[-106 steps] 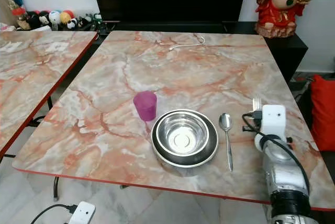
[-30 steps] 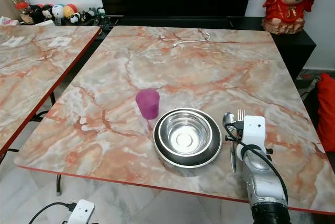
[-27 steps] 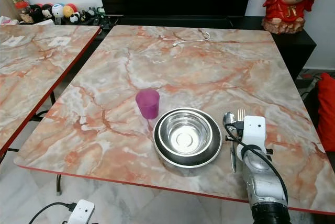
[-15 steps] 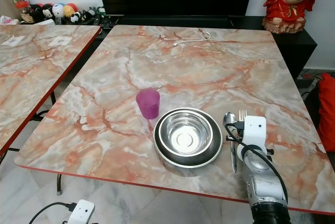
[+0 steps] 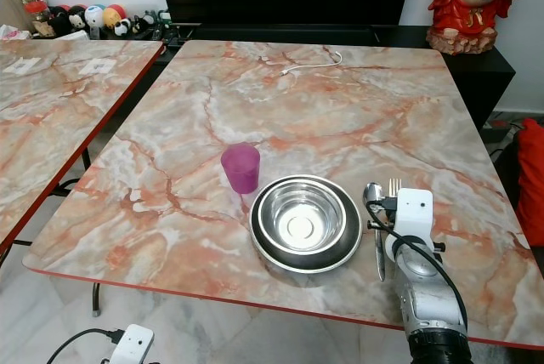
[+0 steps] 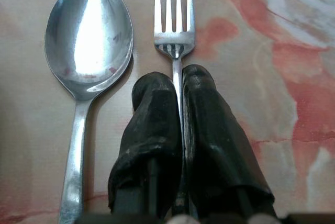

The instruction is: Setting the table

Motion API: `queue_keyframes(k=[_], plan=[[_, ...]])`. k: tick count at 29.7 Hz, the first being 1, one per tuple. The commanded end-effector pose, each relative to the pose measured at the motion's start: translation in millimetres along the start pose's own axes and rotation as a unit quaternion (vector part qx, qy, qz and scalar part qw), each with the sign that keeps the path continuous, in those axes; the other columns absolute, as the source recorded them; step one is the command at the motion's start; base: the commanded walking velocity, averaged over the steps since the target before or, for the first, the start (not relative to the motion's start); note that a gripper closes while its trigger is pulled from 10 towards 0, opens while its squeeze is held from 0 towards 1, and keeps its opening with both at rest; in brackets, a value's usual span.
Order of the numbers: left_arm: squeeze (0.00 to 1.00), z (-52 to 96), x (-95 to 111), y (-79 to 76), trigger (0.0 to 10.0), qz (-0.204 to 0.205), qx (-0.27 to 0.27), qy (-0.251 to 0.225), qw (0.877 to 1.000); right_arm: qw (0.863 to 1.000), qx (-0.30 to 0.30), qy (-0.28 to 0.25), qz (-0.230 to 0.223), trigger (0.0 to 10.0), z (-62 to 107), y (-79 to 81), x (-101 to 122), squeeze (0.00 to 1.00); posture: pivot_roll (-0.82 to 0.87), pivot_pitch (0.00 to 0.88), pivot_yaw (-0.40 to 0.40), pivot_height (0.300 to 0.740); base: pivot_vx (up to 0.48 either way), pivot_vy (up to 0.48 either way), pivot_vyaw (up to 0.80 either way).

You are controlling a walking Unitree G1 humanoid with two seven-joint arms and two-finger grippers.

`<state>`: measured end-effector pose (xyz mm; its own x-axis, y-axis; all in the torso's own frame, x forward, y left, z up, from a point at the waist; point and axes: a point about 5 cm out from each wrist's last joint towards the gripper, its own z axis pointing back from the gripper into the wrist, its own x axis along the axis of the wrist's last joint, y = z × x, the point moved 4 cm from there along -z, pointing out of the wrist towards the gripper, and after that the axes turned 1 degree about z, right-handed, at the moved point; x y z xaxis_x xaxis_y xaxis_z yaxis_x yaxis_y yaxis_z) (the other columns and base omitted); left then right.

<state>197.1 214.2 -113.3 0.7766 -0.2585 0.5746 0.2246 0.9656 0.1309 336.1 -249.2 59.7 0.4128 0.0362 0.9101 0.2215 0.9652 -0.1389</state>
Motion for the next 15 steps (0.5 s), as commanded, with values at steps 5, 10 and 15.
queue_keyframes(k=[5, 10, 15], plan=[[0.00, 2.0, -6.7, 4.9, 10.0, 0.000, 0.005, 0.011, 1.000, 1.000, -0.017, 0.026, 0.003, 10.0, 0.6, -8.3, -12.6, 0.00, 0.00, 0.041, 0.042, 0.740, 0.000, 0.000, 0.00], [0.00, 2.0, -6.8, 5.0, 10.0, 0.001, 0.005, 0.011, 1.000, 0.999, -0.020, 0.027, 0.005, 10.0, 0.6, -9.0, -12.7, 0.11, 0.00, 0.042, 0.042, 0.740, 0.000, 0.000, 0.00], [0.00, 2.1, -7.1, 5.2, 10.0, 0.000, 0.005, 0.012, 1.000, 0.999, -0.021, 0.027, 0.007, 10.0, 0.7, -9.4, -12.9, 0.18, -0.01, 0.043, 0.043, 0.740, 0.000, 0.000, 0.00]])
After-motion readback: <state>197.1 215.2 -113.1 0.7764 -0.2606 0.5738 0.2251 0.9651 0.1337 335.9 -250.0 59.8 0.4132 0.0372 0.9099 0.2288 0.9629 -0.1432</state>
